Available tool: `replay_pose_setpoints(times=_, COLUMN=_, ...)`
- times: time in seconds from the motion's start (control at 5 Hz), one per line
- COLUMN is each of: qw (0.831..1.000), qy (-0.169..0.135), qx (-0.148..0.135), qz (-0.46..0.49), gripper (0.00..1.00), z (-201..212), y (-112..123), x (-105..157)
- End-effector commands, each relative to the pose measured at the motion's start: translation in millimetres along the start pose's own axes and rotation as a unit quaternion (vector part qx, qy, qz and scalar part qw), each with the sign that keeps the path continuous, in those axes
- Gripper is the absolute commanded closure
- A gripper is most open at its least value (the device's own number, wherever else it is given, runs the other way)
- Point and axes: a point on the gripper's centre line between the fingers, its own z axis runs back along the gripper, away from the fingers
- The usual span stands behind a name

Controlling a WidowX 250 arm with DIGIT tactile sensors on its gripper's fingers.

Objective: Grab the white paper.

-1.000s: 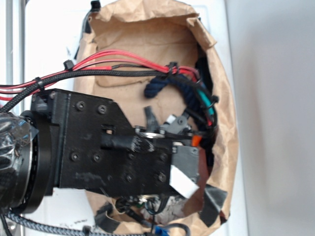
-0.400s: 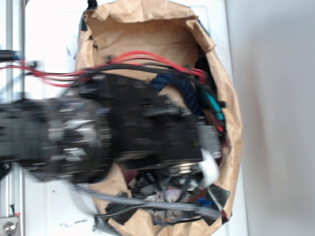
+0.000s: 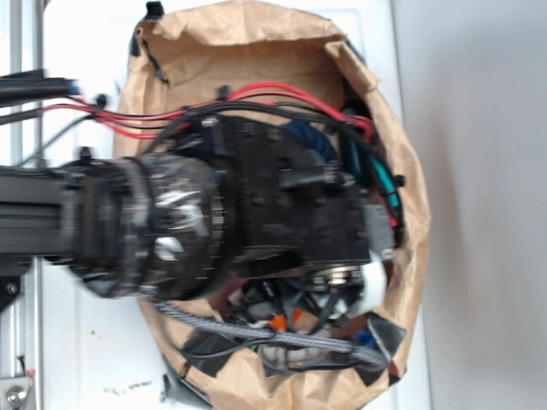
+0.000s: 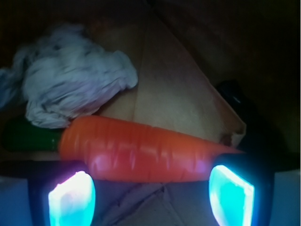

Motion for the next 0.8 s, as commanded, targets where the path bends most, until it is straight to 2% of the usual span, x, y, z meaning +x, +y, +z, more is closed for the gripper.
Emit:
replay_pose_setpoints(times=0.0, qw=0.993, qy=-0.099, qx=0.021, qz=-0.059, gripper=0.0, z=45.9, y=7.9, x=-3.6)
replay_pose_setpoints(times=0.2, qw=0.991, qy=-0.098, qx=-0.045, qz=-0.079, gripper=0.0, z=51.0, y=10.7, x=2.1)
replay_pose_setpoints(times=0.4, qw=0.986, qy=-0.105, qx=-0.07, qz=-0.11, gripper=0.0, z=43.9, y=7.2, x=4.9)
replay_pose_setpoints(times=0.6, qw=0.983, qy=-0.108, qx=-0.073, qz=-0.132, gripper=0.0, z=40.8, y=-9.1, x=12.6)
